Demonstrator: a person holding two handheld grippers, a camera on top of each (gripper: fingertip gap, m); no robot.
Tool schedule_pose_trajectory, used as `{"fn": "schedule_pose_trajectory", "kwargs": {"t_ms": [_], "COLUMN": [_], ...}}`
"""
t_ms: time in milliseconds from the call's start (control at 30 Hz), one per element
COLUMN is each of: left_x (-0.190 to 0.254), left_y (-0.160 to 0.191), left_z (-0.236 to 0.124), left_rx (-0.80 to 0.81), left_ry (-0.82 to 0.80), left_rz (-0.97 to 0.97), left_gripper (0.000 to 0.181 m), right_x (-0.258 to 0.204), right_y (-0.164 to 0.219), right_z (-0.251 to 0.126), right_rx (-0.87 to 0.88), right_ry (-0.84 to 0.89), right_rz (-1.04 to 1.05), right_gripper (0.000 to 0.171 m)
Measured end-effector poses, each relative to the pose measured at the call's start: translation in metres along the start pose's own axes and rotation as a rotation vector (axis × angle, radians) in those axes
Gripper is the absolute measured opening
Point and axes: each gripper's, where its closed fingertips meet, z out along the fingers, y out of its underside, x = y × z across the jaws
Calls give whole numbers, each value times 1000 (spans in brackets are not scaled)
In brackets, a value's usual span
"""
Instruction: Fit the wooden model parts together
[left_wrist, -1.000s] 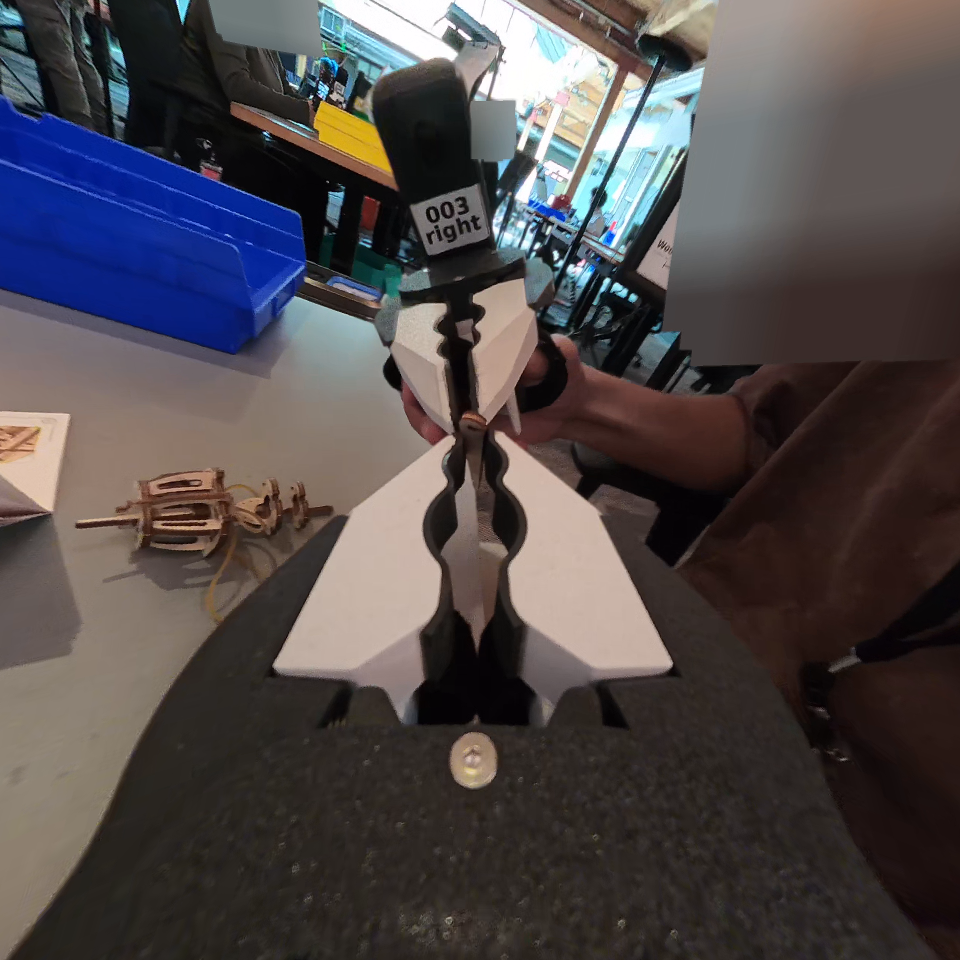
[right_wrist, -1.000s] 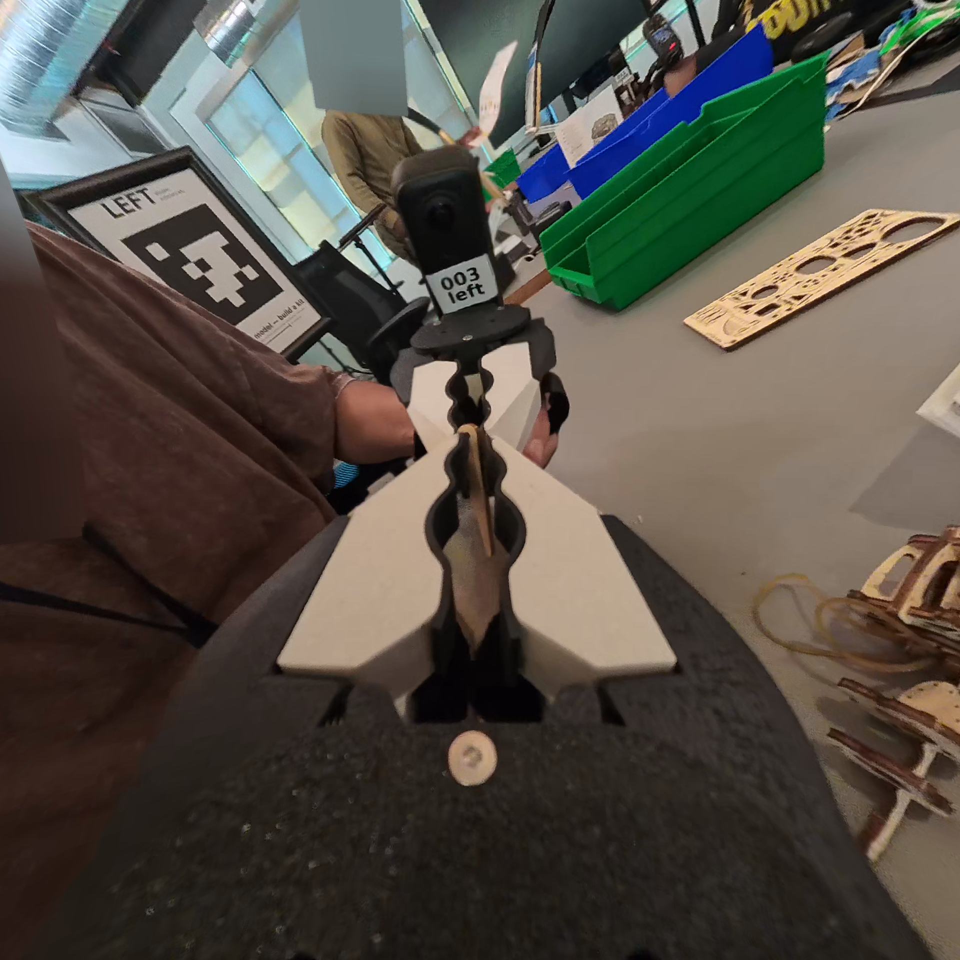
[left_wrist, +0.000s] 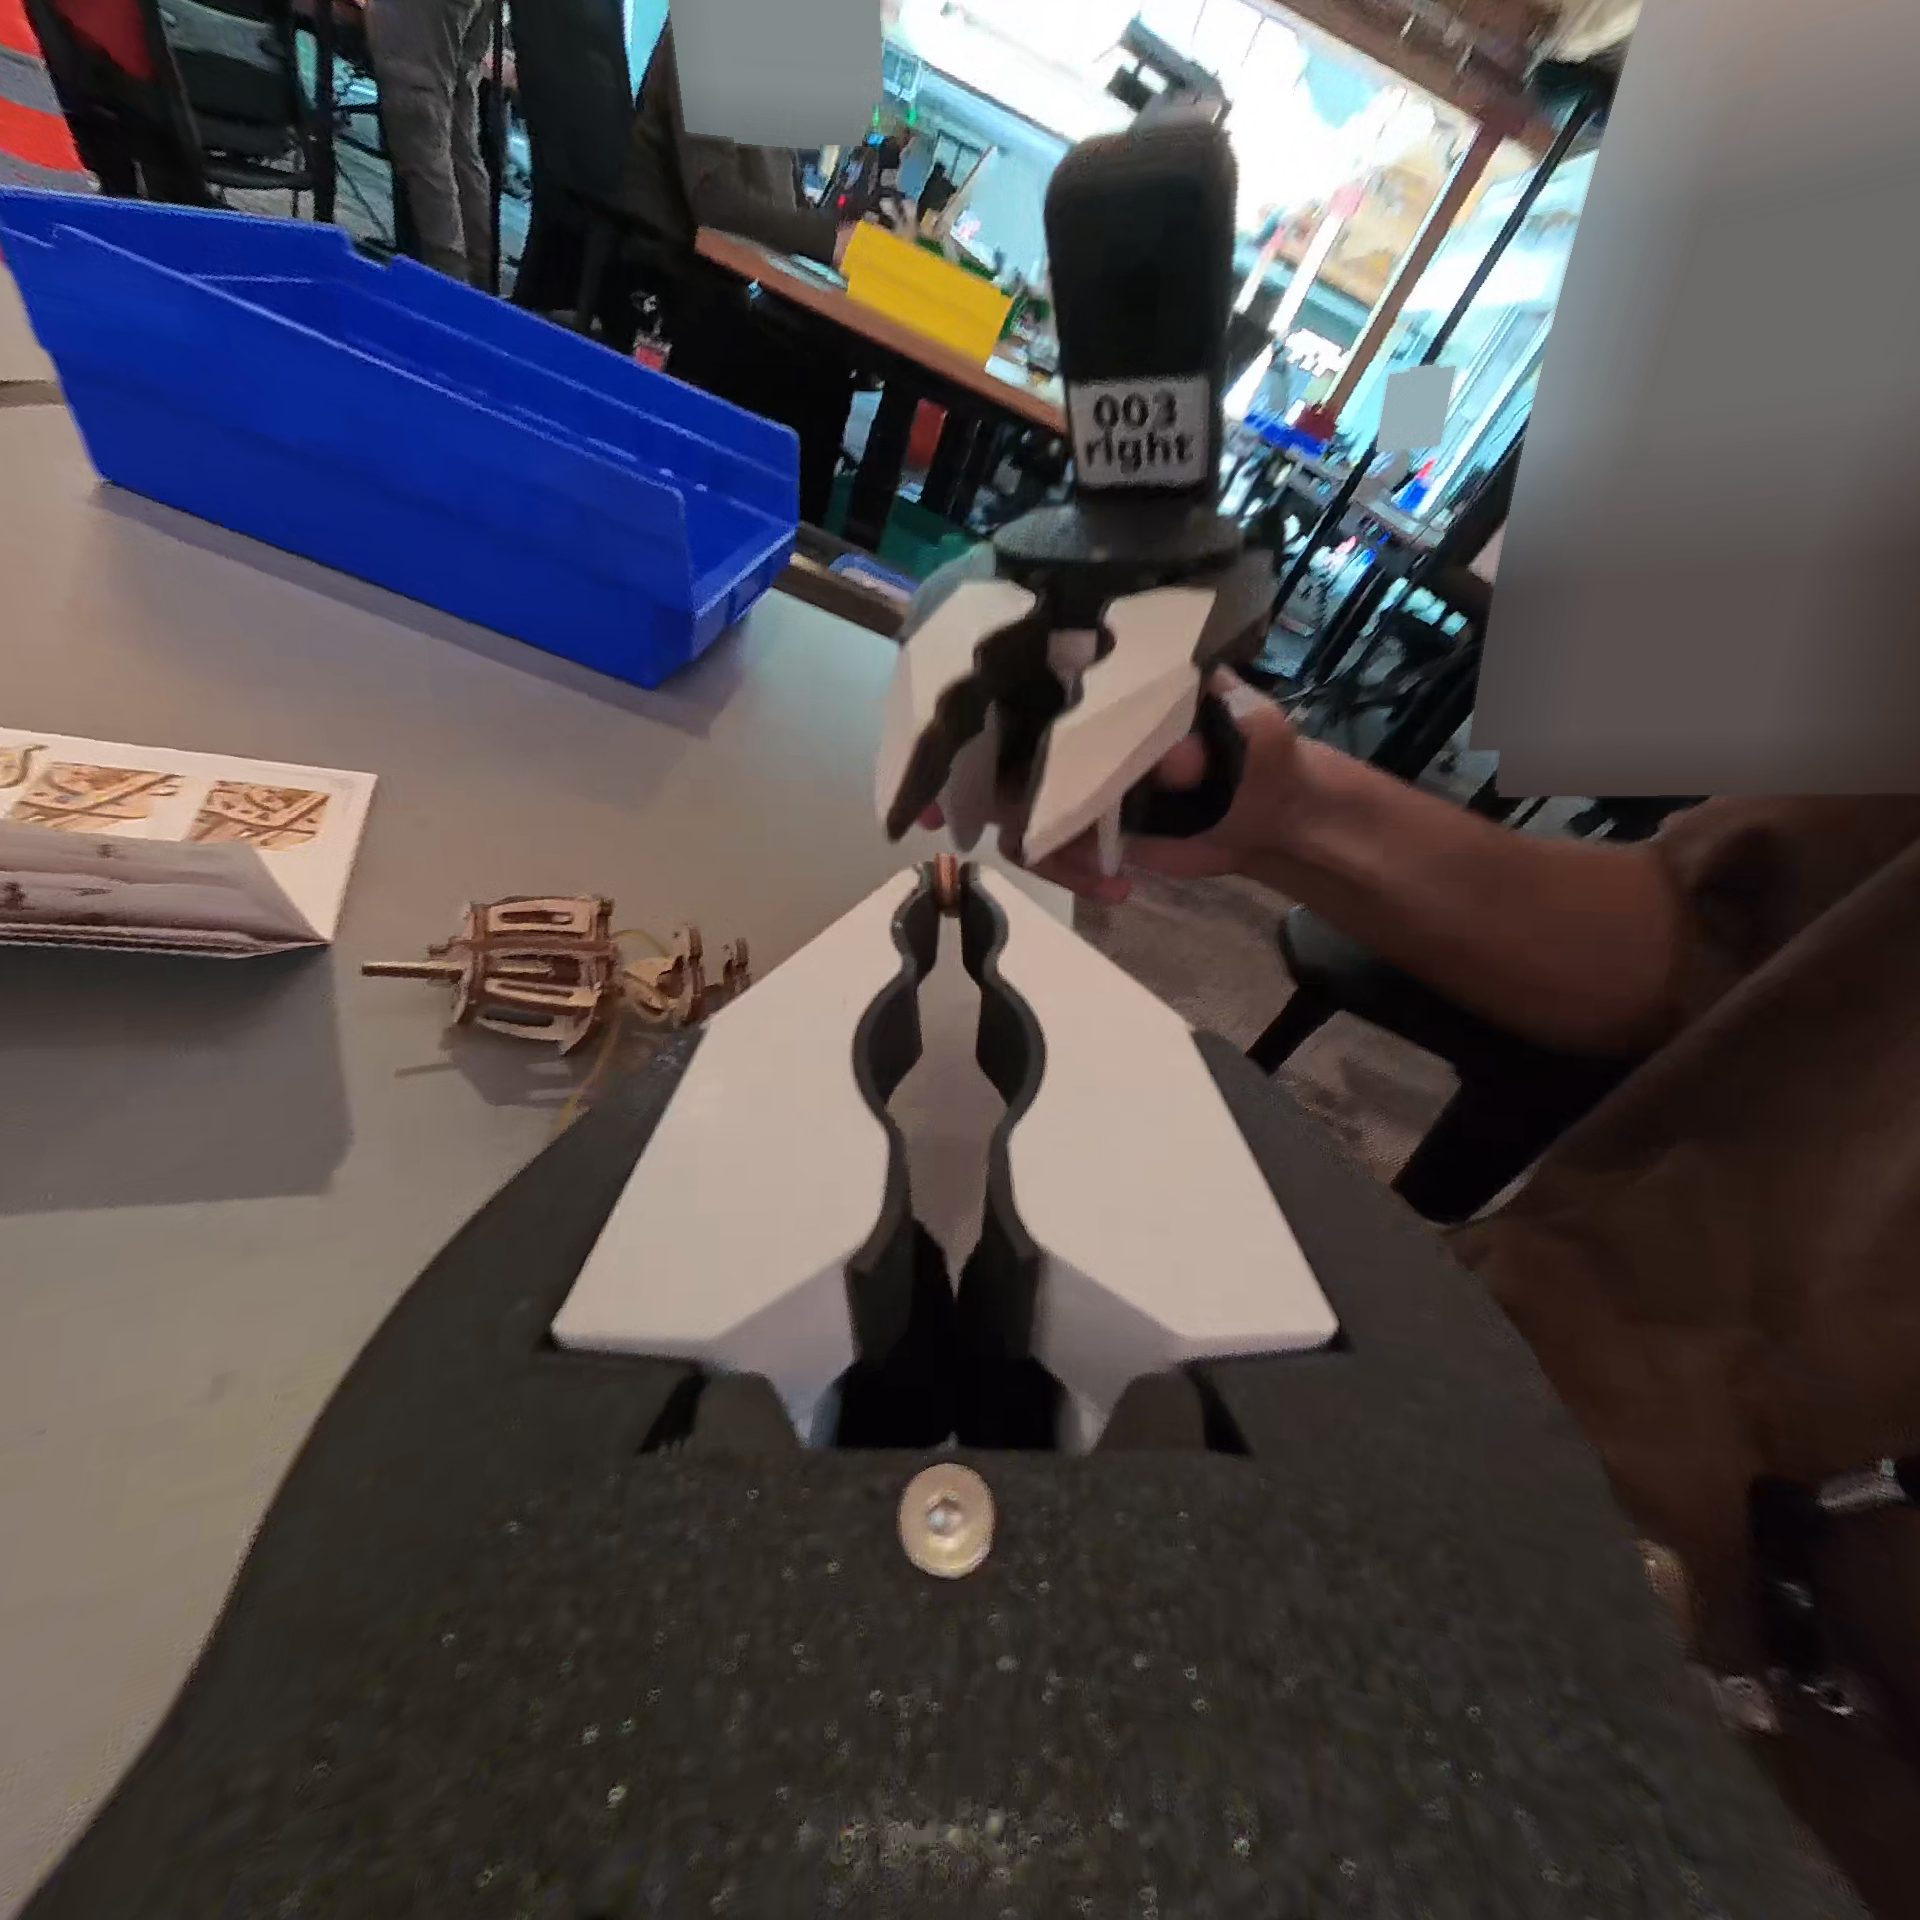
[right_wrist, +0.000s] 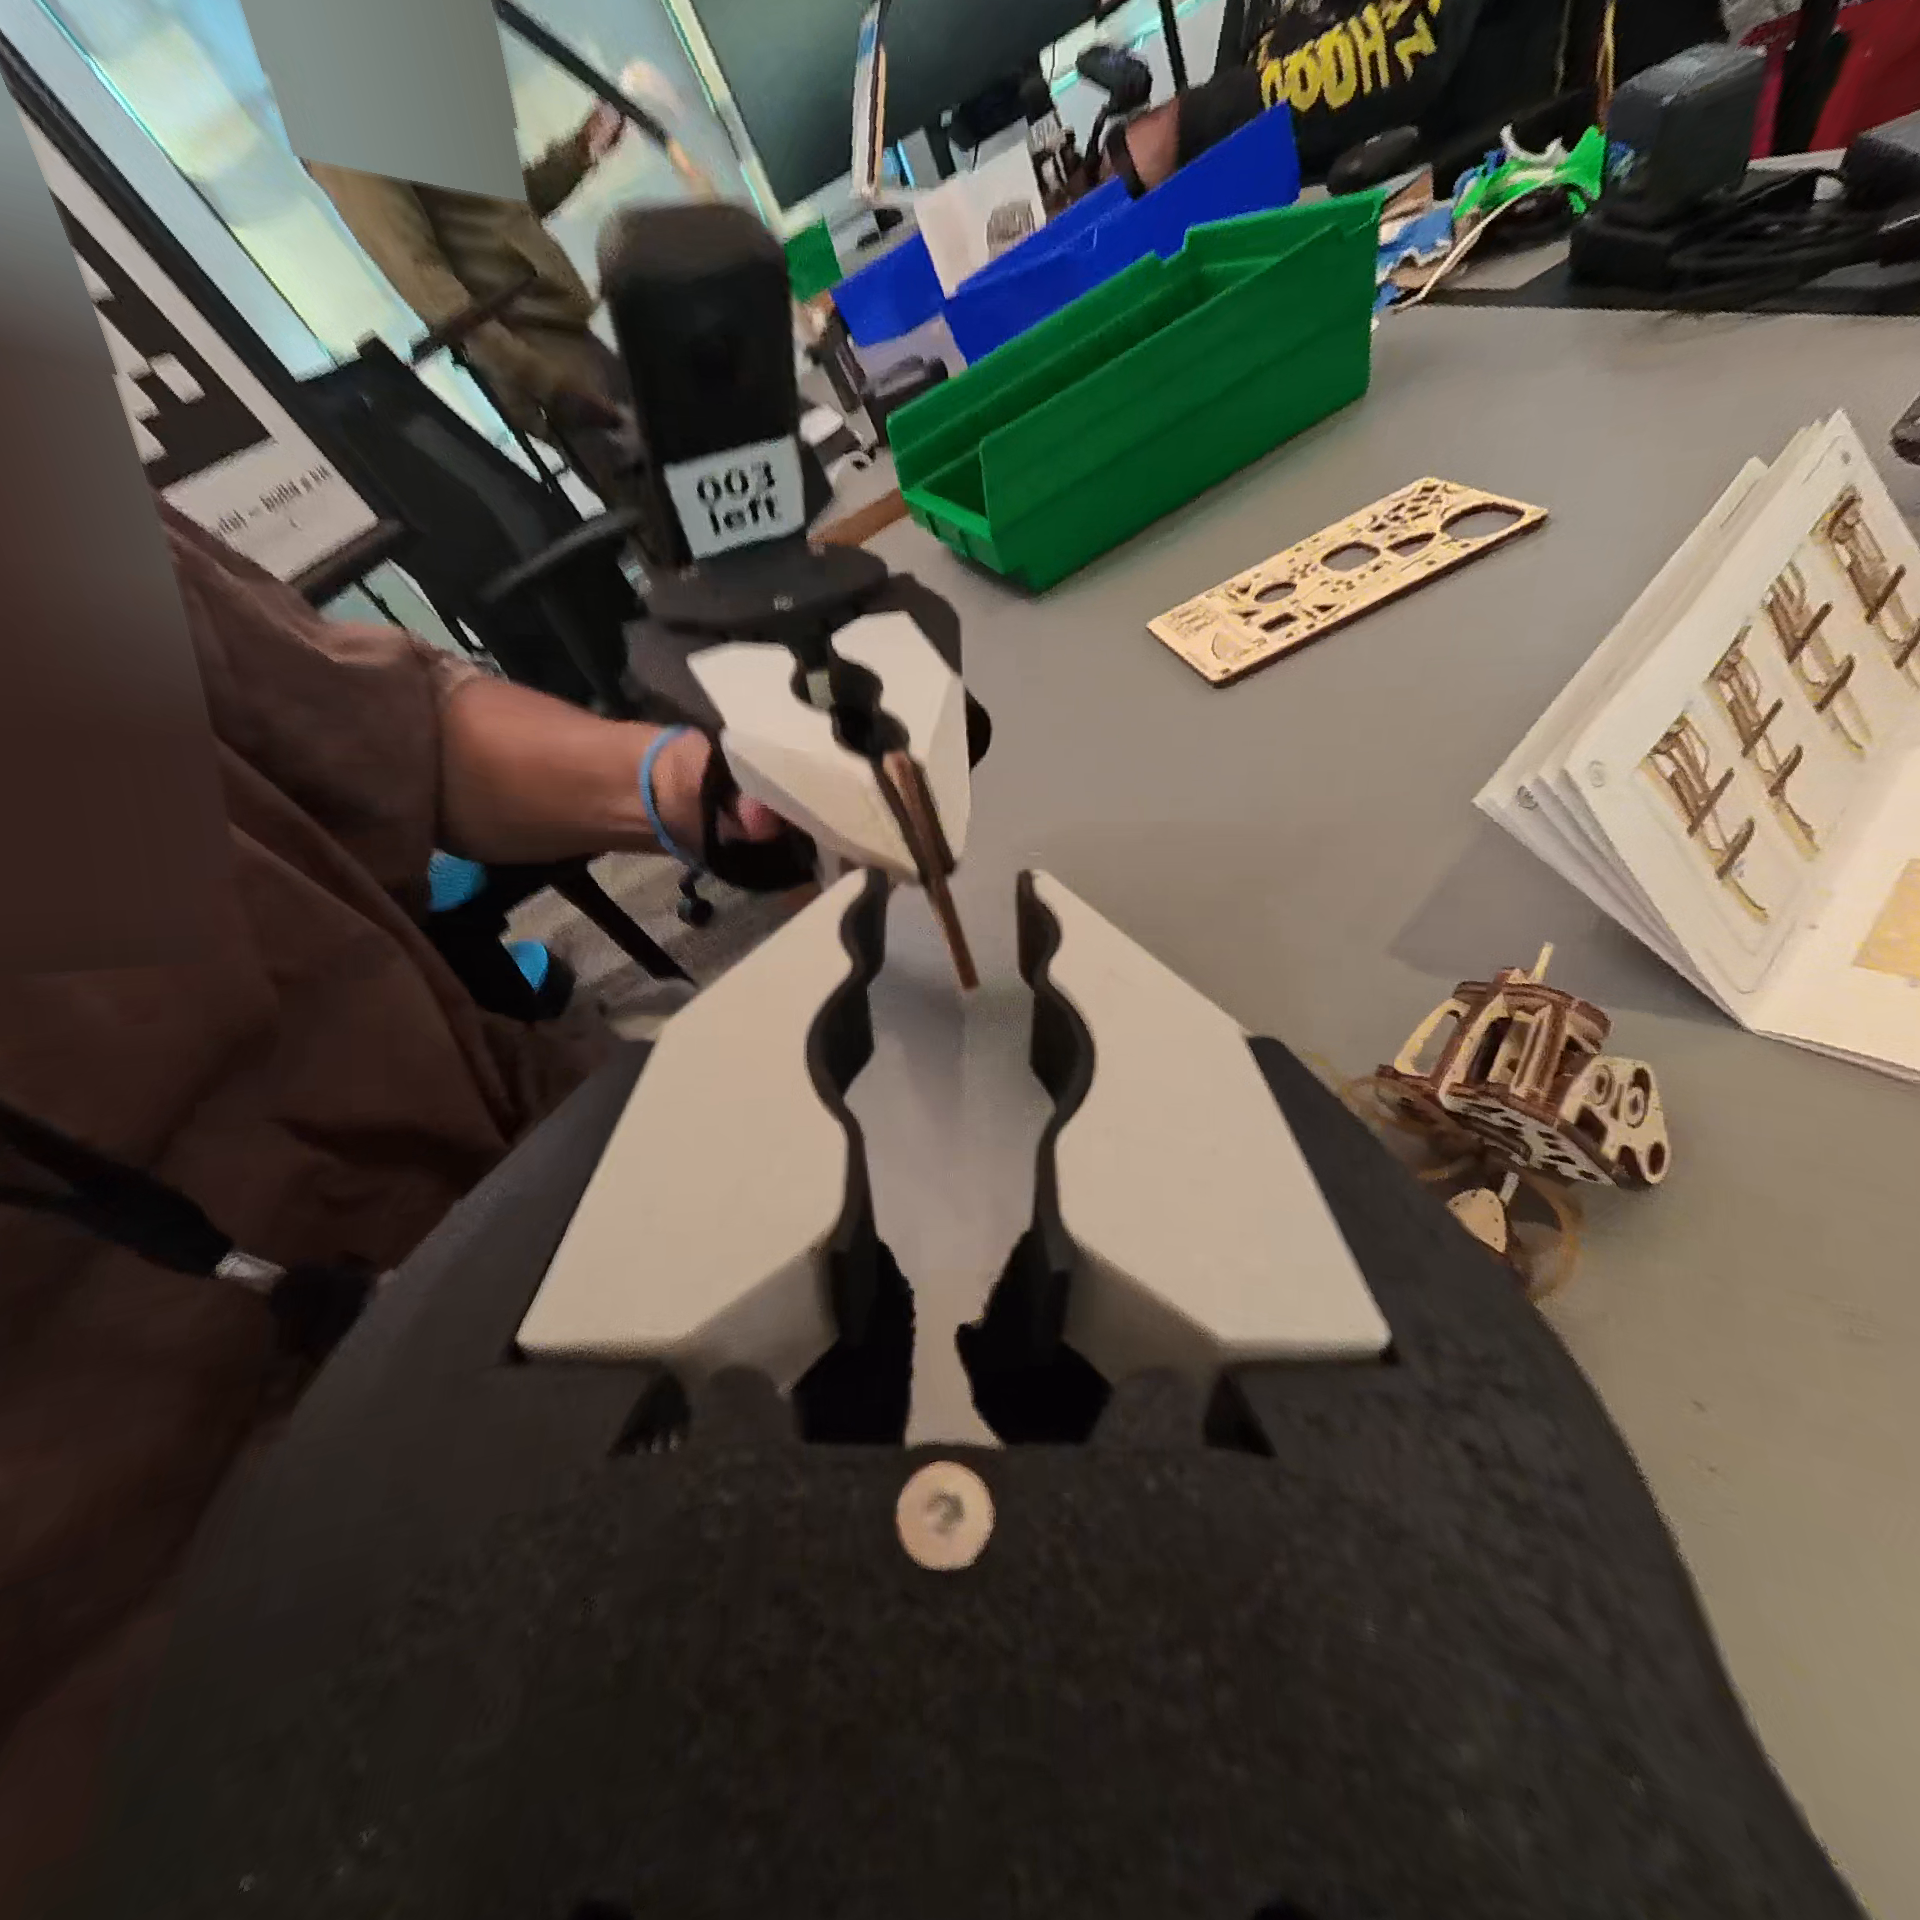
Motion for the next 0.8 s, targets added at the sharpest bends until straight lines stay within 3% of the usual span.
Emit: {"fn": "schedule_pose_trajectory", "kwargs": {"t_ms": [100,200,800], "left_x": [5,9,2], "left_y": [-6,-7,-34], "left_z": [-3,-4,-14], "left_rx": [33,35,217], "left_ry": [51,63,124], "left_rz": [-30,-26,-251], "left_gripper": [2,2,2], "right_x": [-8,-12,-15], "right_y": [6,7,-7], "right_z": [9,14,8], "right_rx": [-25,-42,33], "right_ry": [-35,-44,-99], "right_rz": [-11,1,133], "right_gripper": [22,5,2]}}
